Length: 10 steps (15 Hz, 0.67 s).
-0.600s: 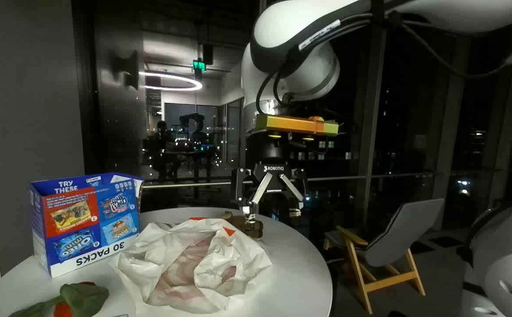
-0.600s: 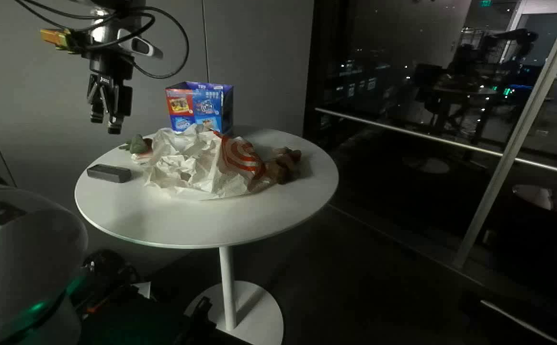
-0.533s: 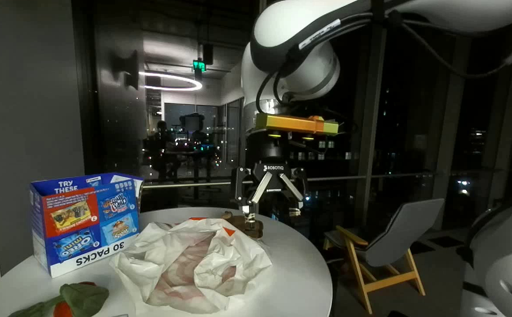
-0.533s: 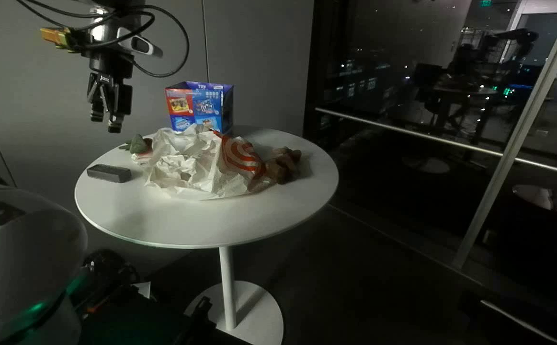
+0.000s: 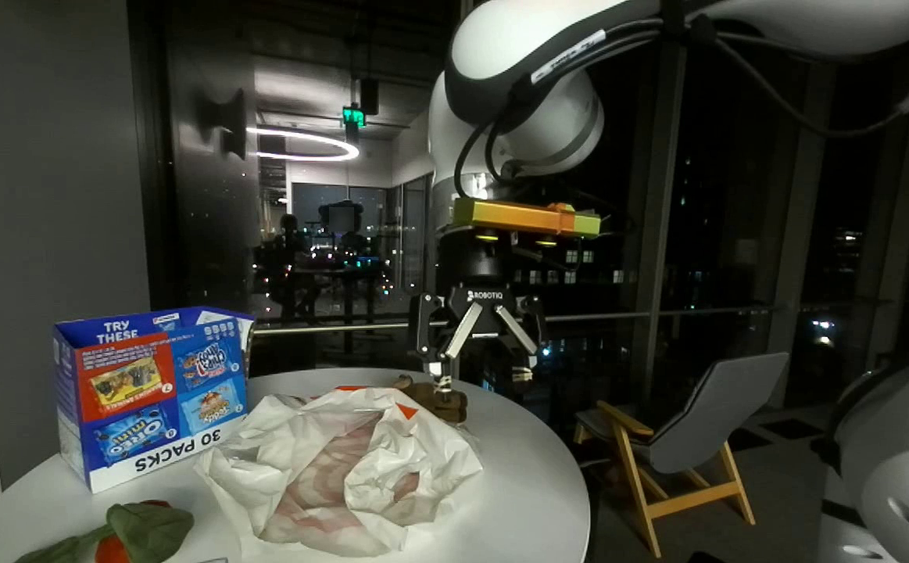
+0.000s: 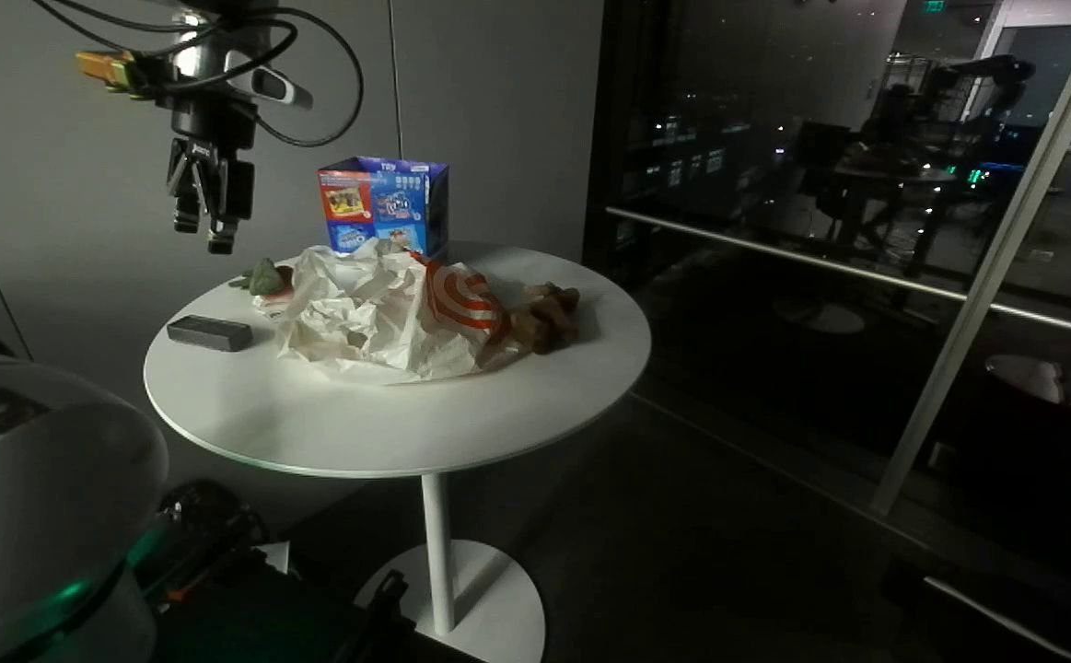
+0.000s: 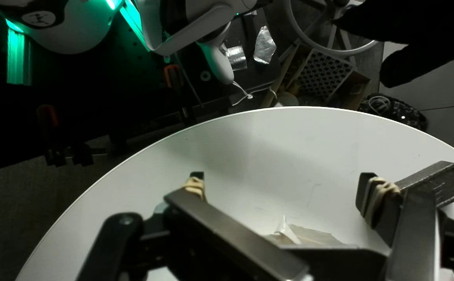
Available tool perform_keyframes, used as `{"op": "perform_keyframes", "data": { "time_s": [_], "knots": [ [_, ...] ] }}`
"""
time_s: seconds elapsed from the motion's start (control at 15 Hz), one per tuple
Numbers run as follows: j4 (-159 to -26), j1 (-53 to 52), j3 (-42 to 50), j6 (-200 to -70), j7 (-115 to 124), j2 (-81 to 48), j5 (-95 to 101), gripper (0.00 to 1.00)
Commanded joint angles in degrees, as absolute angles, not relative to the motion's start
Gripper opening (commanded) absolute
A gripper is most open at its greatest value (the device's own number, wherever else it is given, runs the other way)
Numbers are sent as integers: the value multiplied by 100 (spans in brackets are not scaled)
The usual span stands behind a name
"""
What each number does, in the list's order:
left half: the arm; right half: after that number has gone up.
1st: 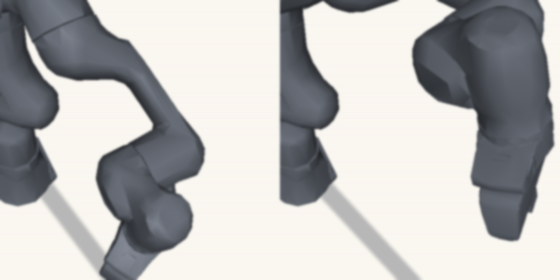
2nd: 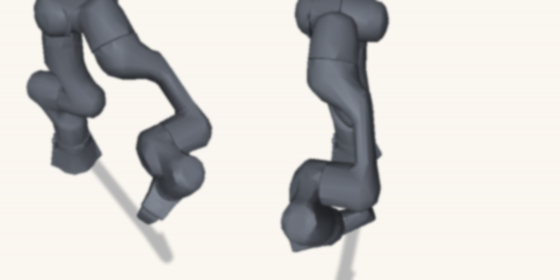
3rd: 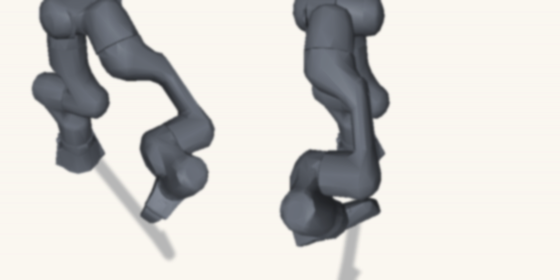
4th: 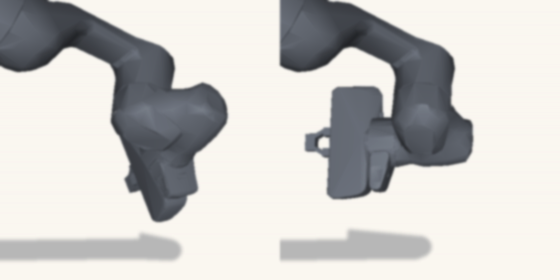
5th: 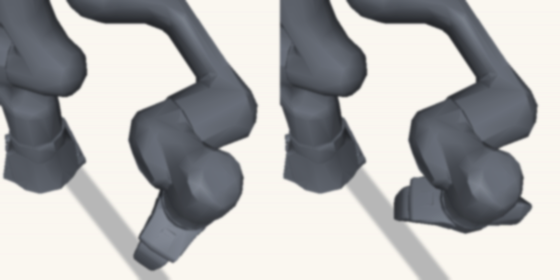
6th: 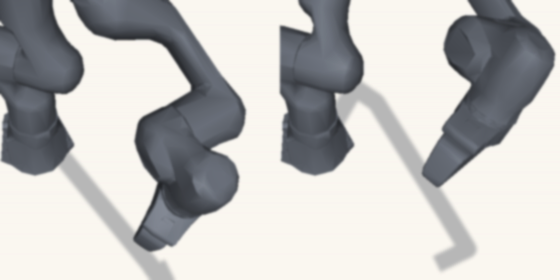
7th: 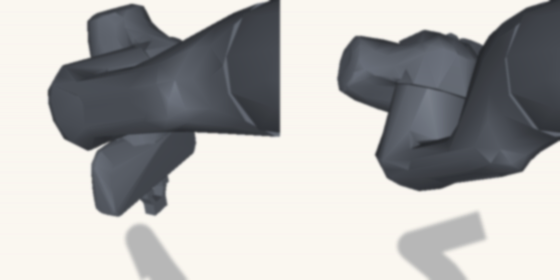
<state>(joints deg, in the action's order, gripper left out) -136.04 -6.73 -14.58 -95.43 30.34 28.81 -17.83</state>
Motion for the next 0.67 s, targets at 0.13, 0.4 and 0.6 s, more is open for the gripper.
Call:
{"op": "perform_keyframes", "data": {
  "time_s": [0.13, 0.4, 0.6],
  "knots": [
    [-13453, -370, -1415, -9787, 3213, 2369, -1481, 100],
    [-13072, 36, -1123, -10257, 3213, 1599, -945, 100],
    [-12616, 284, -856, -10752, 3398, 963, -440, 100]
  ]
}}
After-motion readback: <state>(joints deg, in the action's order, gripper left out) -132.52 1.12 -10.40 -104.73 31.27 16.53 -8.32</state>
